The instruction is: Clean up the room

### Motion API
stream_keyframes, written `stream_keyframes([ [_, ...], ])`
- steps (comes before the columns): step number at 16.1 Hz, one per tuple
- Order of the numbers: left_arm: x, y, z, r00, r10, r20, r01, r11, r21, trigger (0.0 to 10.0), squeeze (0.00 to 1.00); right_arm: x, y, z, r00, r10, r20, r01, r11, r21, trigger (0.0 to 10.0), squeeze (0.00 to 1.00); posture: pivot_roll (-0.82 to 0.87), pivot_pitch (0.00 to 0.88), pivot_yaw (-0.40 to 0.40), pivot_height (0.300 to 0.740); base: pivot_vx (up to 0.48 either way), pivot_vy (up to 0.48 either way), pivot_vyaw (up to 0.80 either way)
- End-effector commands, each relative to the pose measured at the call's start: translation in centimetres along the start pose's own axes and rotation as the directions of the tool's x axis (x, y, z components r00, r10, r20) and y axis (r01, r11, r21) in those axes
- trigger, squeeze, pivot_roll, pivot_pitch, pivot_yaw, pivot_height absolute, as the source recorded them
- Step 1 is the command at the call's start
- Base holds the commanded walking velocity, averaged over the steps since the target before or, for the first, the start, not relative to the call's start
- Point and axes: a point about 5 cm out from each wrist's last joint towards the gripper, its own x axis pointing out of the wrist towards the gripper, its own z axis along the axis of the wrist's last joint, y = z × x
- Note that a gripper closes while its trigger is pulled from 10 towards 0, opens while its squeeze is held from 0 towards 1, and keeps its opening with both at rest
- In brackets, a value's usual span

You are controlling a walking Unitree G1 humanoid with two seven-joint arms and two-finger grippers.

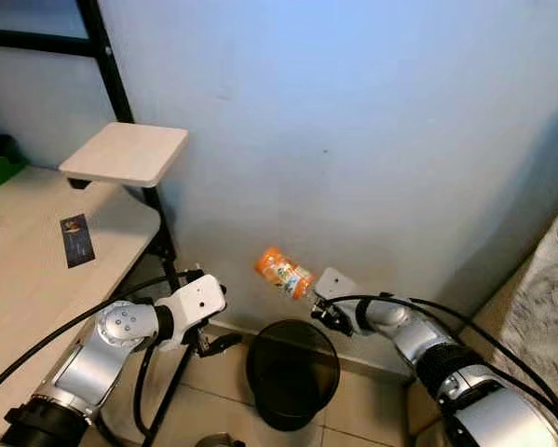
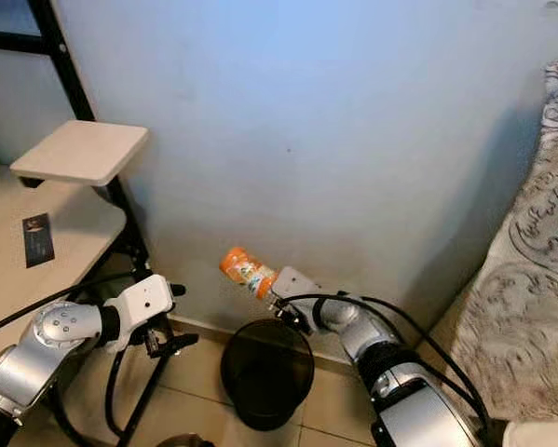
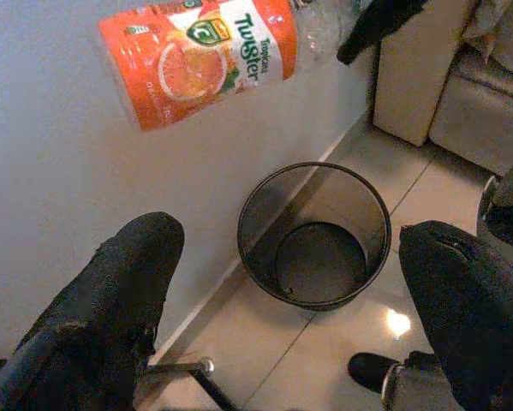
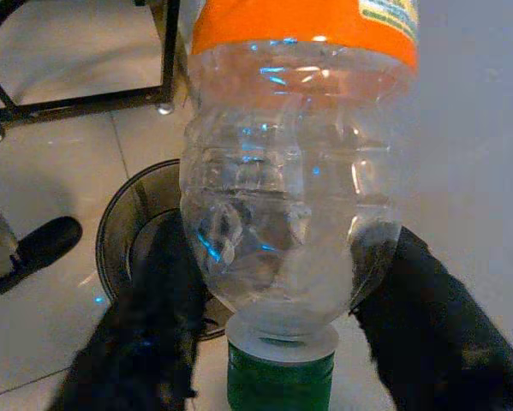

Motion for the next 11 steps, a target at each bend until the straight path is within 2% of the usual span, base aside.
stream_keyframes([
  [1,-0.04,0.26,0.1,1.0,0.0,-0.007,0.0,1.0,0.023,10.0,0.0,-0.11,-0.65,0.43,1.0,-0.016,0.003,0.016,1.0,0.013,10.0,1.0,0.07,0.0,0.011,0.74,0.0,0.0,0.0],
  [7,-0.03,0.28,-0.23,1.0,-0.002,-0.022,0.003,1.0,0.03,10.0,0.0,0.12,-0.34,0.13,1.0,-0.011,-0.014,0.011,1.0,0.017,10.0,1.0,0.07,0.0,0.015,0.74,0.0,0.0,0.0],
  [11,-0.18,0.3,0.33,1.0,-0.003,-0.015,0.004,0.999,0.037,10.0,0.0,0.21,-0.11,-0.22,0.999,-0.014,-0.038,0.014,1.0,-0.001,10.0,1.0,0.08,0.0,0.011,0.74,0.0,0.0,0.0],
])
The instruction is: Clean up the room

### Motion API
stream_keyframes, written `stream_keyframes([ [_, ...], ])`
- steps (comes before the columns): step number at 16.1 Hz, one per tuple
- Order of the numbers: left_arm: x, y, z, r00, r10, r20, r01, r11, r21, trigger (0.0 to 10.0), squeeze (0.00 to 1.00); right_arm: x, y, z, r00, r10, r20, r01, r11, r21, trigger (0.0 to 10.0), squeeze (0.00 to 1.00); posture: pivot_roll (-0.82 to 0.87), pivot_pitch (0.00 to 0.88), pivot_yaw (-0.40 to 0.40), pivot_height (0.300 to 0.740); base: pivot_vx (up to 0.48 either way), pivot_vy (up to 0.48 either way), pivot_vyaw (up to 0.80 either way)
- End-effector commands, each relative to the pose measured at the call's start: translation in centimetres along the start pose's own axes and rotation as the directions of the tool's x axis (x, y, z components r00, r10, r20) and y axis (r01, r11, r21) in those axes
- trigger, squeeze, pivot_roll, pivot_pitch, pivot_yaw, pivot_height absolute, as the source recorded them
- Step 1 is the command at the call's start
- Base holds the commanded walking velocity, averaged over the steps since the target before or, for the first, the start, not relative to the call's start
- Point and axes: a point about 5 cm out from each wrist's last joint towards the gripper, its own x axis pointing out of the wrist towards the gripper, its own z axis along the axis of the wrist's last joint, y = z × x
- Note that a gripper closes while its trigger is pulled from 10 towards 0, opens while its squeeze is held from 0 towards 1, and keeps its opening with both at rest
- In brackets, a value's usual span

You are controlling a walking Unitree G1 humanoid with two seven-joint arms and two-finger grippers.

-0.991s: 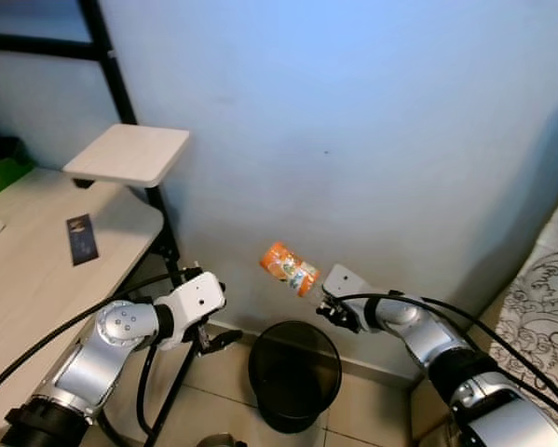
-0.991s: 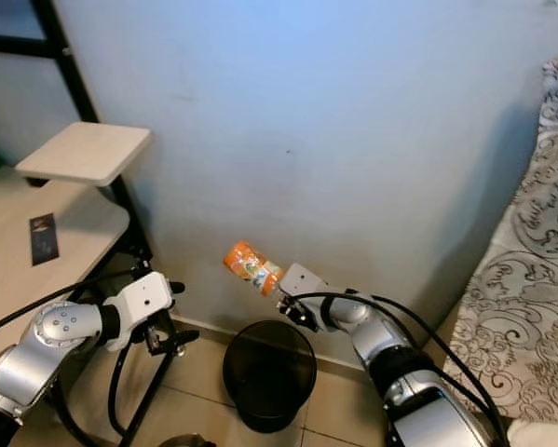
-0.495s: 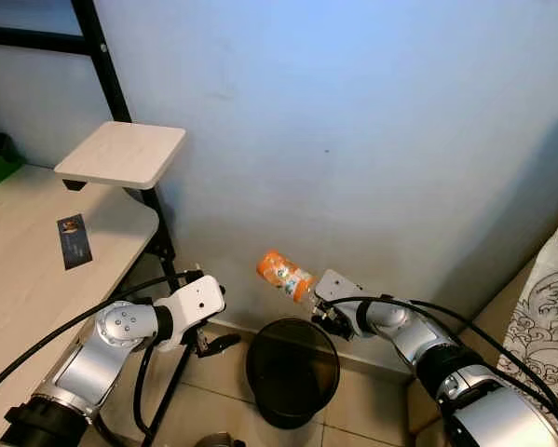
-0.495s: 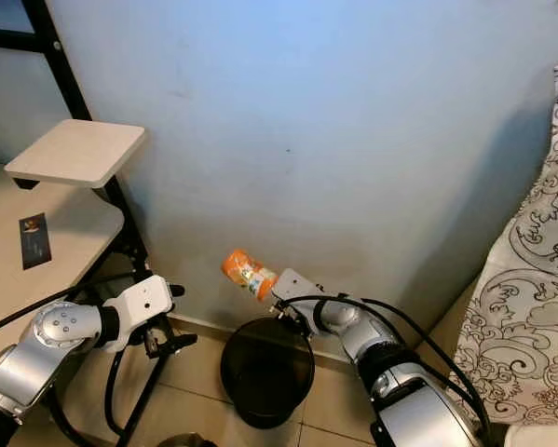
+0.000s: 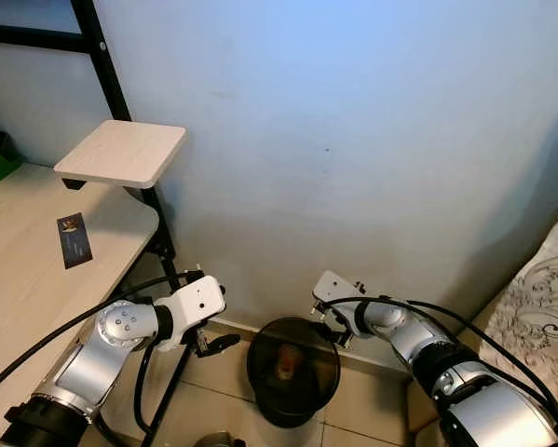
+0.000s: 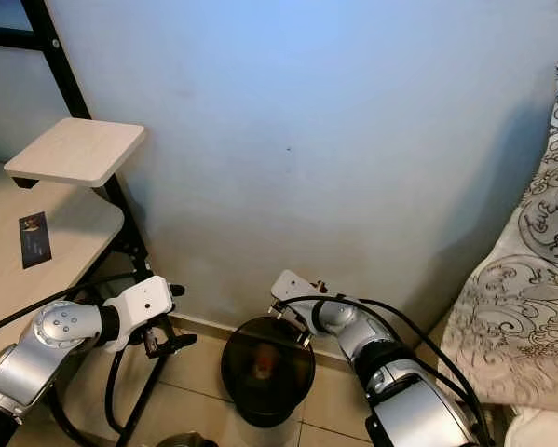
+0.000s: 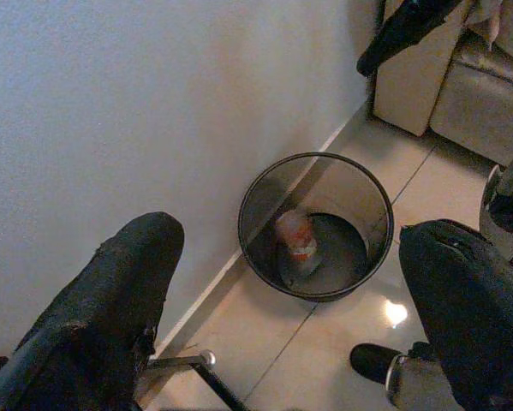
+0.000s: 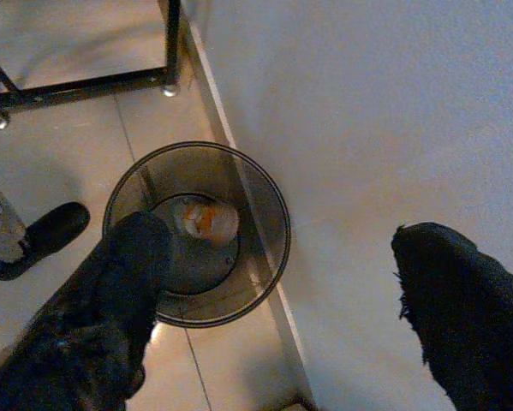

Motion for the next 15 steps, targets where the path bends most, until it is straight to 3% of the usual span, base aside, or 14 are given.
stream_keyframes([
  [1,-0.2,0.1,0.6,1.0,-0.001,0.003,0.001,1.0,0.023,10.0,0.0,-0.2,-0.4,0.3,0.999,-0.023,0.023,0.023,1.0,-0.002,10.0,1.0,0.08,0.0,0.005,0.74,0.0,0.0,0.0],
  [4,0.0,0.3,1.0,0.99,0.13,0.059,-0.124,0.989,-0.084,10.0,0.0,-1.2,-1.8,1.1,0.96,-0.194,0.204,0.138,0.956,0.259,10.0,1.0,0.08,0.0,-0.004,0.74,0.0,0.0,0.0],
  [5,0.4,0.4,1.6,0.972,0.207,0.11,-0.189,0.97,-0.156,10.0,0.0,-1.6,-1.6,0.9,0.928,-0.268,0.259,0.161,0.915,0.371,10.0,1.0,0.07,0.0,0.0,0.74,0.0,0.0,0.0],
  [6,0.7,0.5,1.8,0.956,0.263,0.129,-0.23,0.946,-0.227,10.0,0.0,-2.1,-1.6,0.8,0.892,-0.354,0.282,0.184,0.853,0.488,10.0,0.89,0.07,0.0,0.003,0.74,0.0,0.0,-0.77],
  [7,0.8,0.4,2.0,0.95,0.283,0.135,-0.243,0.937,-0.25,10.0,0.0,-2.3,-1.7,0.7,0.875,-0.39,0.286,0.195,0.826,0.528,10.0,0.89,0.06,0.0,0.004,0.74,0.0,0.0,-0.77],
  [8,1.2,0.2,2.3,0.933,0.332,0.137,-0.285,0.916,-0.282,10.0,0.0,-2.9,-1.6,0.4,0.834,-0.473,0.282,0.228,0.763,0.605,10.0,0.0,0.06,0.0,0.011,0.74,0.0,0.0,-0.77],
  [9,1.3,0.2,2.4,0.923,0.359,0.135,-0.31,0.905,-0.291,10.0,0.0,-3.2,-1.5,0.3,0.819,-0.502,0.279,0.234,0.735,0.636,10.0,0.0,0.05,0.0,0.014,0.74,0.0,0.0,-0.77],
  [11,1.3,0.9,2.8,0.842,0.525,0.124,-0.46,0.819,-0.341,10.0,0.0,-4.3,-1.4,-0.2,0.758,-0.606,0.24,0.262,0.62,0.739,10.0,0.0,0.05,0.0,0.016,0.74,0.0,0.0,-0.78],
  [12,1.2,1.0,3.3,0.823,0.546,0.158,-0.477,0.815,-0.33,10.0,0.0,-4.8,-1.4,-0.4,0.736,-0.64,0.219,0.273,0.578,0.769,10.0,0.0,0.05,0.0,0.016,0.74,0.0,0.0,-0.79],
  [14,0.8,0.9,3.3,0.811,0.56,0.17,-0.476,0.801,-0.363,10.0,0.0,-5.2,-1.0,-0.4,0.727,-0.659,0.19,0.276,0.535,0.798,10.0,0.0,0.05,0.0,0.016,0.74,0.0,0.0,-0.79],
  [15,0.3,1.3,2.5,0.781,0.614,0.113,-0.525,0.744,-0.414,10.0,0.0,-5.4,-0.7,-0.1,0.724,-0.662,0.192,0.267,0.527,0.807,10.0,0.0,0.05,0.0,0.018,0.74,0.0,0.0,-0.79],
])
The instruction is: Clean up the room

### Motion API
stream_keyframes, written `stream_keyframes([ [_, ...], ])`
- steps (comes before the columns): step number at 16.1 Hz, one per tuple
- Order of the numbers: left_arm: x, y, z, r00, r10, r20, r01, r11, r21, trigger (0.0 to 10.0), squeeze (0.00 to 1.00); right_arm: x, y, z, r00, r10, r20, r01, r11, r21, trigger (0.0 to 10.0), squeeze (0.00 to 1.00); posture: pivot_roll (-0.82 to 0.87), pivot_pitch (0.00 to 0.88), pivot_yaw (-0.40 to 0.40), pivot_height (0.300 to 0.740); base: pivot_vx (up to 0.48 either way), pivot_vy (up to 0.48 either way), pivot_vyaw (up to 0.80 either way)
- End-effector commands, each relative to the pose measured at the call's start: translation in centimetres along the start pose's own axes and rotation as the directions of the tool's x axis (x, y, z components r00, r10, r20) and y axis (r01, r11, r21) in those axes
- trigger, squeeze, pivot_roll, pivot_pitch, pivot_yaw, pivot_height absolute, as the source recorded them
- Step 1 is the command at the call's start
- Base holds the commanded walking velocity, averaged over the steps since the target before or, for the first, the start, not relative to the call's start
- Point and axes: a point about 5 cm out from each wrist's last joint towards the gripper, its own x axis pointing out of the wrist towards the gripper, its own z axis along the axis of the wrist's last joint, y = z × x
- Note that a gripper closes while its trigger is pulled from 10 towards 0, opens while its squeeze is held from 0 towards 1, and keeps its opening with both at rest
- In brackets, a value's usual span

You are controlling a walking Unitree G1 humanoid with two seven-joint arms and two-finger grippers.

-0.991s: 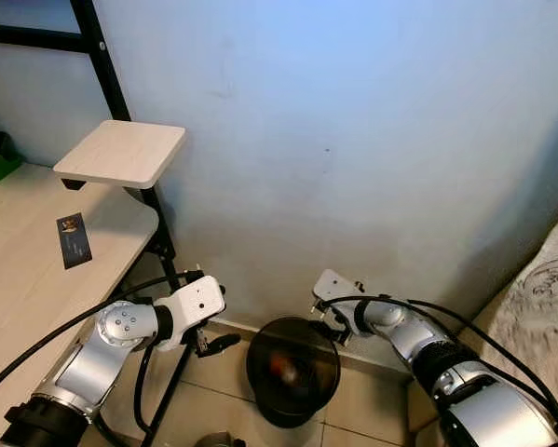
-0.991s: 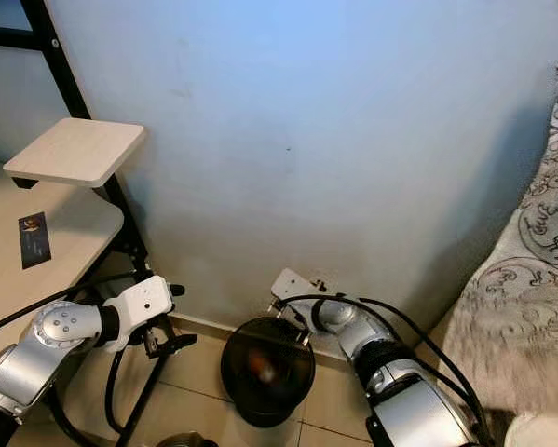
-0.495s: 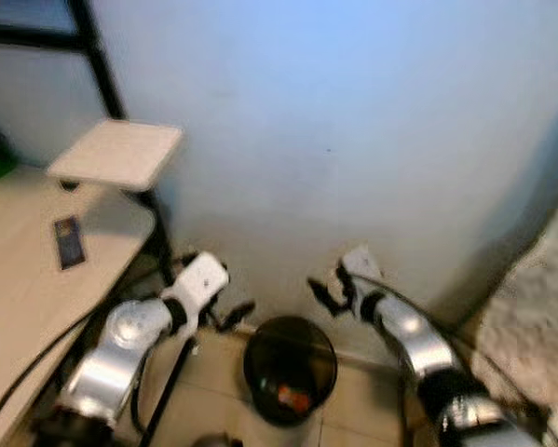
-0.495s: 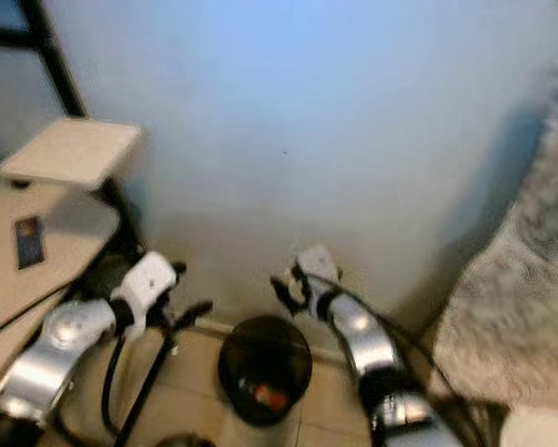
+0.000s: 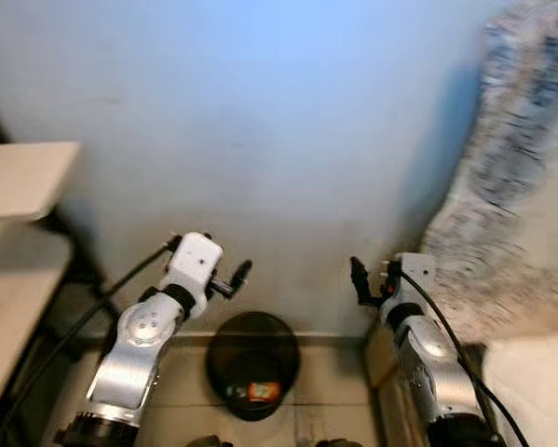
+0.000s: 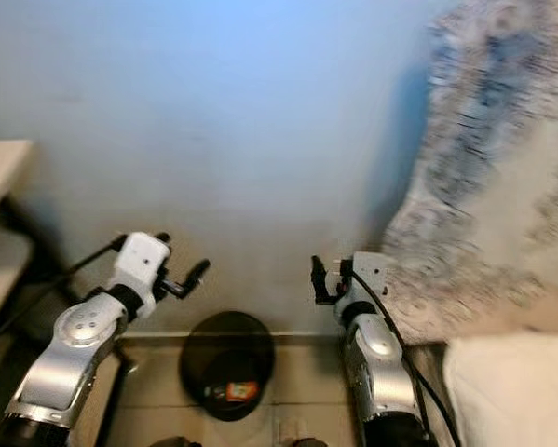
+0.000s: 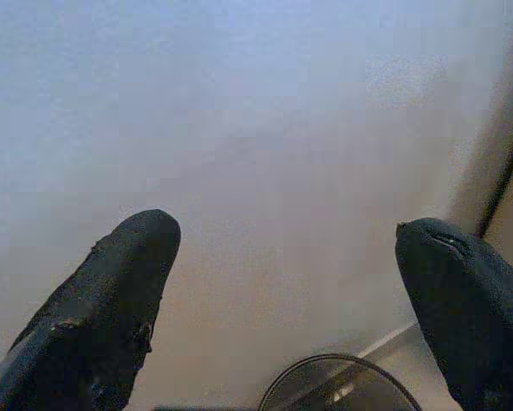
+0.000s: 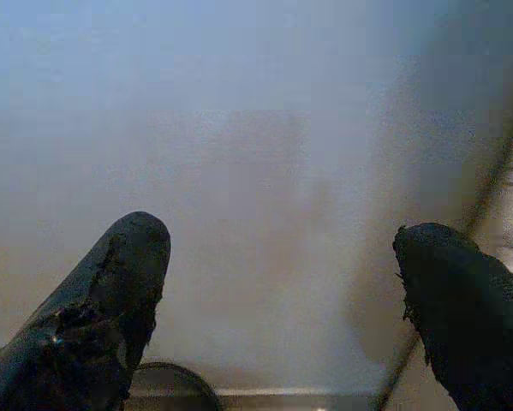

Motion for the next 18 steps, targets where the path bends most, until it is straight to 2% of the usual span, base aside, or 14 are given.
stream_keyframes([
  [1,-0.5,0.7,-0.2,0.999,0.052,0.0,-0.052,0.998,-0.021,10.0,0.0,-0.1,0.3,0.5,1.0,-0.006,0.012,0.006,1.0,0.013,10.0,0.0,0.06,0.0,0.019,0.74,0.0,0.0,-0.79],
  [3,-0.7,1.3,-0.4,0.994,0.108,0.006,-0.108,0.993,-0.037,10.0,0.0,-0.3,0.2,0.8,0.999,-0.025,0.03,0.025,1.0,-0.004,10.0,0.0,0.06,0.0,0.017,0.74,0.0,0.0,-0.79],
  [4,-0.8,1.8,-0.5,0.987,0.159,0.0,-0.159,0.987,-0.039,10.0,0.0,-0.4,0.2,1.1,0.999,-0.038,0.036,0.038,0.999,0.001,10.0,0.0,0.06,0.0,0.018,0.74,0.0,0.0,-0.79],
  [5,-0.8,2.1,-0.5,0.986,0.168,-0.003,-0.168,0.985,-0.044,10.0,0.0,-0.5,0.2,1.2,0.998,-0.045,0.038,0.045,0.999,0.014,10.0,0.0,0.06,0.0,0.021,0.74,0.0,0.0,-0.79],
  [8,-1.1,2.1,-0.8,0.99,0.133,-0.041,-0.136,0.986,-0.095,10.0,0.0,-0.8,0.5,1.1,0.997,-0.065,0.042,0.064,0.998,0.009,10.0,0.0,0.07,0.0,0.028,0.74,0.0,0.0,-0.79],
  [10,-1.3,2.6,-0.9,0.988,0.147,-0.051,-0.152,0.983,-0.104,10.0,0.0,-0.9,0.6,1.1,0.997,-0.071,0.041,0.069,0.997,0.04,10.0,0.0,0.07,0.0,0.04,0.74,0.0,0.0,-0.79],
  [12,-1.6,2.4,-1.3,0.993,0.102,-0.065,-0.105,0.994,-0.044,10.0,0.0,-0.7,0.9,1.6,0.995,-0.07,0.069,0.069,0.997,0.019,10.0,0.0,0.08,0.0,0.041,0.74,0.0,0.0,-0.79],
  [14,-1.6,2.5,-1.2,0.994,0.102,-0.04,-0.101,0.995,0.012,10.0,0.0,-0.6,1.1,1.7,0.996,-0.067,0.065,0.065,0.998,0.022,10.0,0.0,0.08,0.0,0.036,0.74,0.0,0.0,-0.79],
  [18,-1.2,2.3,-1.0,0.992,0.12,-0.032,-0.121,0.992,-0.034,10.0,0.0,-0.6,0.7,1.8,0.994,-0.085,0.063,0.084,0.996,0.012,10.0,0.0,0.07,0.0,0.037,0.74,0.0,0.0,-0.79],
])
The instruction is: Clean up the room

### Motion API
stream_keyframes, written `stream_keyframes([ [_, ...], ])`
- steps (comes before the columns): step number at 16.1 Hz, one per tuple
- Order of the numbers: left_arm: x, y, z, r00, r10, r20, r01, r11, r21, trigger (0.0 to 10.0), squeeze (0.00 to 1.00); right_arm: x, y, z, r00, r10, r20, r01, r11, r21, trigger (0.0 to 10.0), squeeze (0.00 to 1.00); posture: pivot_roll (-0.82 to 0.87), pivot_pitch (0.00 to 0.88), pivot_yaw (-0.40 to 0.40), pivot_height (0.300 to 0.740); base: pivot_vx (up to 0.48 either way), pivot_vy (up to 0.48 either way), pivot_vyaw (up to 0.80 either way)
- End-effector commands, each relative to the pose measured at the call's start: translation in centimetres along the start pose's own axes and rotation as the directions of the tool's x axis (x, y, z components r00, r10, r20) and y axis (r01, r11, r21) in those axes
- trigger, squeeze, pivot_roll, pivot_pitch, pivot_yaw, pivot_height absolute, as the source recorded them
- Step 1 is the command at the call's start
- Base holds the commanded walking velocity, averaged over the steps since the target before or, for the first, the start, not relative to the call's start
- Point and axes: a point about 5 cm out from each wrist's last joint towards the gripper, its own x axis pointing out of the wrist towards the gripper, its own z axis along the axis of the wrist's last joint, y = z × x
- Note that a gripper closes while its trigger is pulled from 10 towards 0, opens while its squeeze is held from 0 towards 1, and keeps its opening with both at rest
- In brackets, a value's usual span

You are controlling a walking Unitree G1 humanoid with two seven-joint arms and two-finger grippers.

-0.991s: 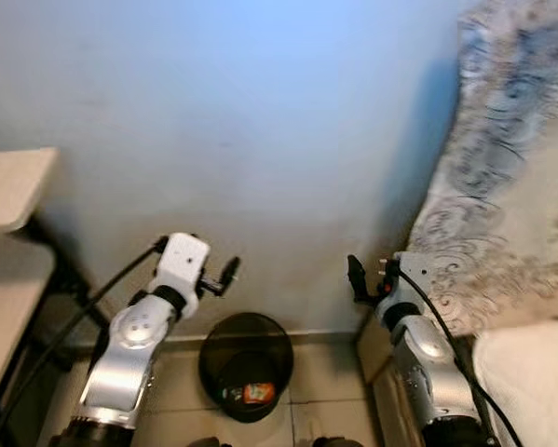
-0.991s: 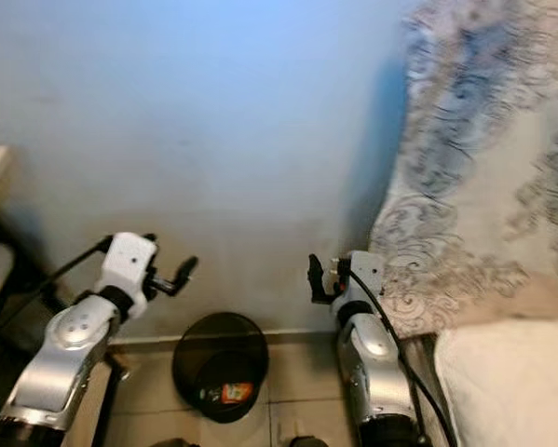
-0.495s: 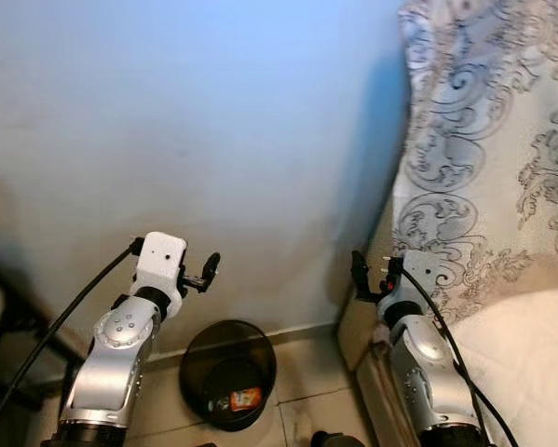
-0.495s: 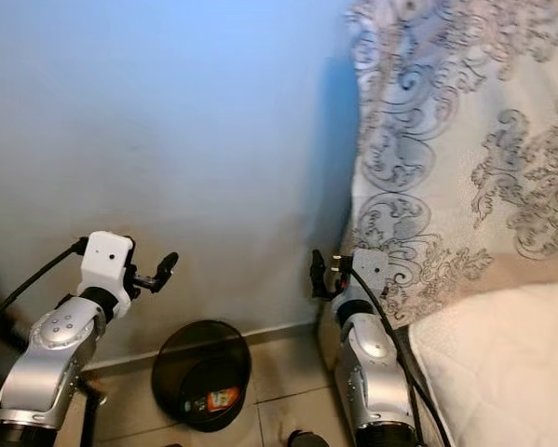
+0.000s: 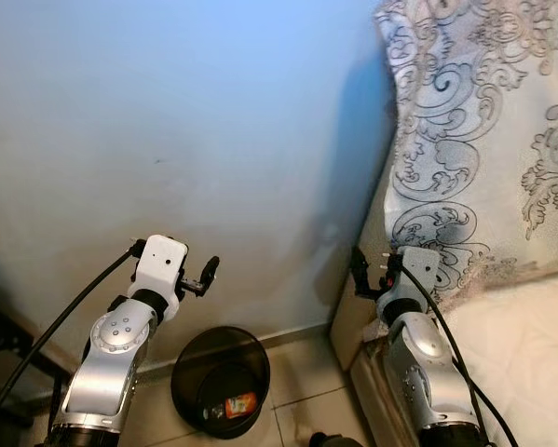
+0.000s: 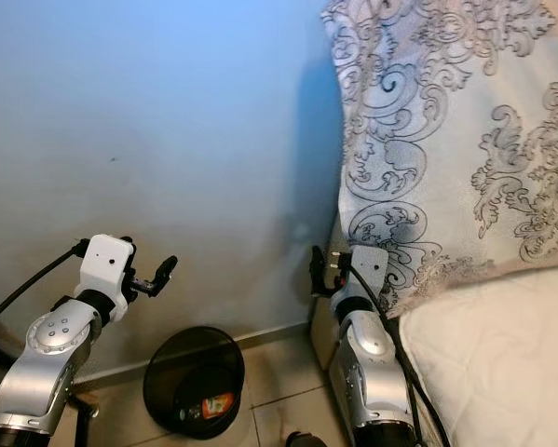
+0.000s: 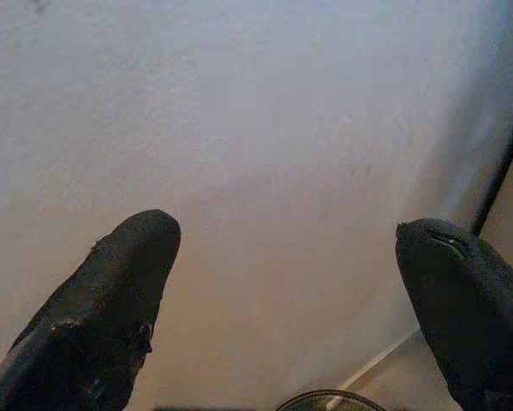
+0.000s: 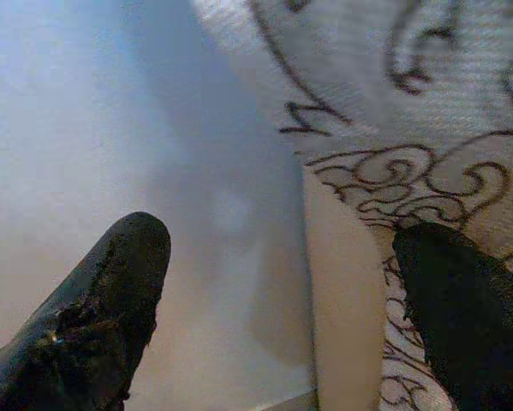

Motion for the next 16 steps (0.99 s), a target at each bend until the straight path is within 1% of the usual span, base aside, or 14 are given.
stream_keyframes([
  [1,0.16,0.0,0.09,1.0,0.002,0.002,-0.002,1.0,-0.004,10.0,0.0,0.1,-0.21,0.41,1.0,-0.015,0.009,0.015,1.0,0.004,10.0,0.0,0.06,0.0,0.037,0.74,0.0,0.0,-0.79],
  [3,0.3,-0.01,0.07,1.0,0.01,0.003,-0.01,1.0,-0.02,10.0,0.0,0.07,-0.32,0.43,1.0,-0.017,0.007,0.017,1.0,-0.001,10.0,0.0,0.06,0.0,0.039,0.74,0.0,0.0,-0.79],
  [5,0.03,0.28,-0.18,0.999,0.039,-0.006,-0.039,0.998,-0.048,10.0,0.0,0.09,-0.38,0.48,1.0,-0.017,0.007,0.017,1.0,-0.004,10.0,0.0,0.06,0.0,0.036,0.74,0.0,0.0,-0.78],
  [7,-0.08,0.55,-0.33,0.999,0.054,-0.009,-0.054,0.997,-0.048,10.0,0.0,0.16,-0.46,0.6,1.0,-0.016,0.013,0.016,1.0,-0.019,10.0,0.0,0.05,0.0,0.037,0.74,0.0,0.0,-0.78],
  [8,0.14,0.48,-0.19,0.999,0.052,-0.002,-0.052,0.996,-0.07,10.0,0.0,0.27,-0.49,0.75,1.0,-0.014,0.017,0.015,1.0,-0.02,10.0,0.0,0.05,0.0,0.036,0.74,0.0,0.0,-0.79],
  [9,0.2,0.43,-0.15,0.999,0.05,-0.001,-0.05,0.996,-0.071,10.0,0.0,0.3,-0.48,0.78,1.0,-0.014,0.017,0.014,1.0,-0.017,10.0,0.0,0.05,0.0,0.036,0.74,0.0,0.0,-0.78],
  [11,0.36,0.19,-0.09,0.999,0.05,0.006,-0.049,0.994,-0.098,10.0,0.0,0.42,-0.28,1.0,1.0,-0.001,0.024,0.002,1.0,-0.03,10.0,0.0,0.05,0.0,0.032,0.74,0.0,0.0,-0.79],
  [13,0.43,0.29,-0.13,0.998,0.062,0.009,-0.06,0.99,-0.131,10.0,0.0,0.49,-0.17,1.09,1.0,0.003,0.027,-0.002,0.999,-0.038,10.0,0.0,0.06,0.0,0.031,0.74,0.0,0.0,-0.79],
  [14,0.42,0.44,-0.23,0.997,0.072,0.006,-0.07,0.986,-0.153,10.0,0.0,0.5,-0.65,0.93,0.999,-0.031,0.024,0.034,0.99,-0.137,10.0,0.0,0.06,0.0,0.031,0.74,0.0,0.0,-0.78],
  [15,0.4,0.47,-0.25,0.997,0.073,0.005,-0.071,0.986,-0.153,10.0,0.0,0.4,-0.83,0.7,1.0,-0.029,0.01,0.031,0.987,-0.157,10.0,0.0,0.06,0.0,0.03,0.74,0.0,0.0,-0.78],
  [16,0.4,0.43,-0.23,0.998,0.07,0.006,-0.068,0.986,-0.149,10.0,0.0,0.38,-0.96,0.7,1.0,-0.026,0.007,0.027,0.992,-0.125,10.0,0.0,0.05,0.0,0.029,0.74,0.0,0.0,-0.79],
])
